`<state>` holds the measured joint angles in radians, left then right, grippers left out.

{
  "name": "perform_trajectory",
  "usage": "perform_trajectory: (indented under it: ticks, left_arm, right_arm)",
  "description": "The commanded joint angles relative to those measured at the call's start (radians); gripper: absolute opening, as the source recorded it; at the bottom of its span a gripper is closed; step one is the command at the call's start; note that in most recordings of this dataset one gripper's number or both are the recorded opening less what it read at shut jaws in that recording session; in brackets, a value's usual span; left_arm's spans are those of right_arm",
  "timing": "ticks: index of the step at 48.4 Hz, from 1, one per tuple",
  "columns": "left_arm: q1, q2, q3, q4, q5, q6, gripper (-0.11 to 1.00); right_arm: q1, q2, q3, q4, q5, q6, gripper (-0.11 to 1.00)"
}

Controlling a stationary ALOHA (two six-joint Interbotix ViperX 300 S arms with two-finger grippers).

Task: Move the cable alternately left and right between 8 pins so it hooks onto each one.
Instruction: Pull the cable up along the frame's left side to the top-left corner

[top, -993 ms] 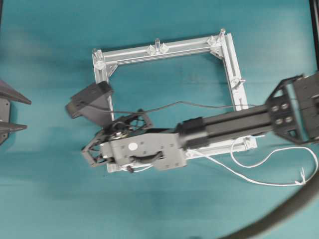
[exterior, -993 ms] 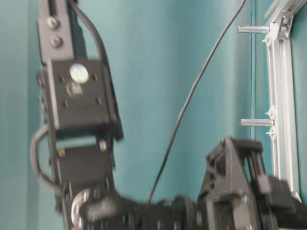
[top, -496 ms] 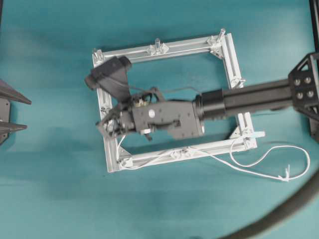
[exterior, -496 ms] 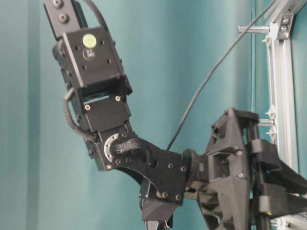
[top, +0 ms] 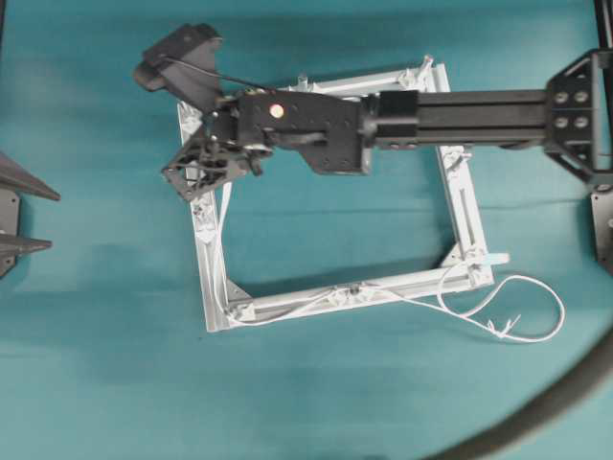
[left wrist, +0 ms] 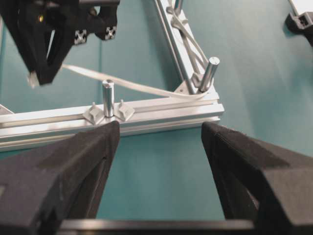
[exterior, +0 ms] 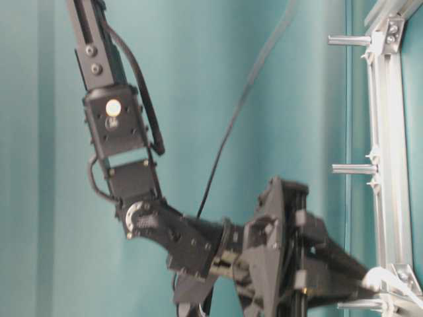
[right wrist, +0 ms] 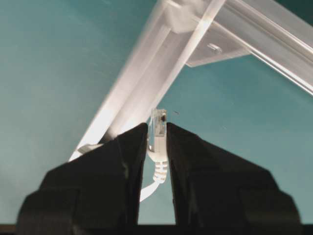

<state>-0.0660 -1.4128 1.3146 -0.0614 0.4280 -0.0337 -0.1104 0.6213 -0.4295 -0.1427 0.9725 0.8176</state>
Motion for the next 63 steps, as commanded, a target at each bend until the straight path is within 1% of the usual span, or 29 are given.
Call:
perform_trajectory:
  ticks: [1,6,14,18,24,29,35,43,46,48,51,54,59,63]
  left_arm:
    - [0.005,0.017,-0.018,0.003,-0.006,-0.002,0.72]
    - [0.005,0.017,-0.017,0.003,-0.005,-0.003,0.72]
    - [0.005,0.017,-0.017,0.003,-0.006,-0.002,0.72]
    - [0.005,0.017,-0.017,0.003,-0.006,-0.002,0.72]
    - [0.005,0.017,-0.017,0.003,-0.006,-0.002,0.72]
    - [0.005,0.017,-0.017,0.003,-0.006,-0.003,0.72]
    - [0.005,0.017,-0.017,0.003,-0.006,-0.002,0.72]
    - [0.005,0.017,-0.017,0.003,-0.006,-0.002,0.72]
    - [0.005,0.017,-0.018,0.003,-0.005,-0.003,0.72]
    - [0.005,0.017,-0.018,0.003,-0.006,-0.003,0.72]
    - [0.005,0.017,-0.017,0.003,-0.005,-0.003,0.72]
    - [0.005,0.017,-0.018,0.003,-0.006,-0.002,0.72]
    - [0.005,0.017,-0.018,0.003,-0.006,-0.002,0.72]
    - [0.005,0.017,-0.017,0.003,-0.006,-0.003,0.72]
  right_arm:
    - [-0.006,0.008,-0.078,0.032,0.026,-0.06,0.16]
    - [-0.008,0.048,-0.141,0.044,0.072,-0.12,0.16]
    - [-0.008,0.091,-0.236,0.058,0.107,-0.219,0.16]
    - [-0.009,0.118,-0.296,0.075,0.13,-0.284,0.16]
    - [-0.012,0.164,-0.373,0.103,0.176,-0.354,0.16]
    - [-0.017,0.198,-0.425,0.107,0.202,-0.397,0.16]
    - [-0.031,0.225,-0.477,0.107,0.213,-0.43,0.16]
    - [-0.057,0.244,-0.522,0.098,0.181,-0.454,0.16]
    - [-0.061,0.249,-0.535,0.08,0.141,-0.453,0.16]
    - [-0.061,0.252,-0.54,0.057,0.112,-0.451,0.16]
    - [-0.061,0.255,-0.543,0.005,0.071,-0.449,0.16]
    - [-0.061,0.258,-0.543,-0.032,0.046,-0.446,0.16]
    - [-0.06,0.264,-0.543,-0.092,0.032,-0.443,0.16]
    - [-0.06,0.267,-0.543,-0.158,0.005,-0.436,0.16]
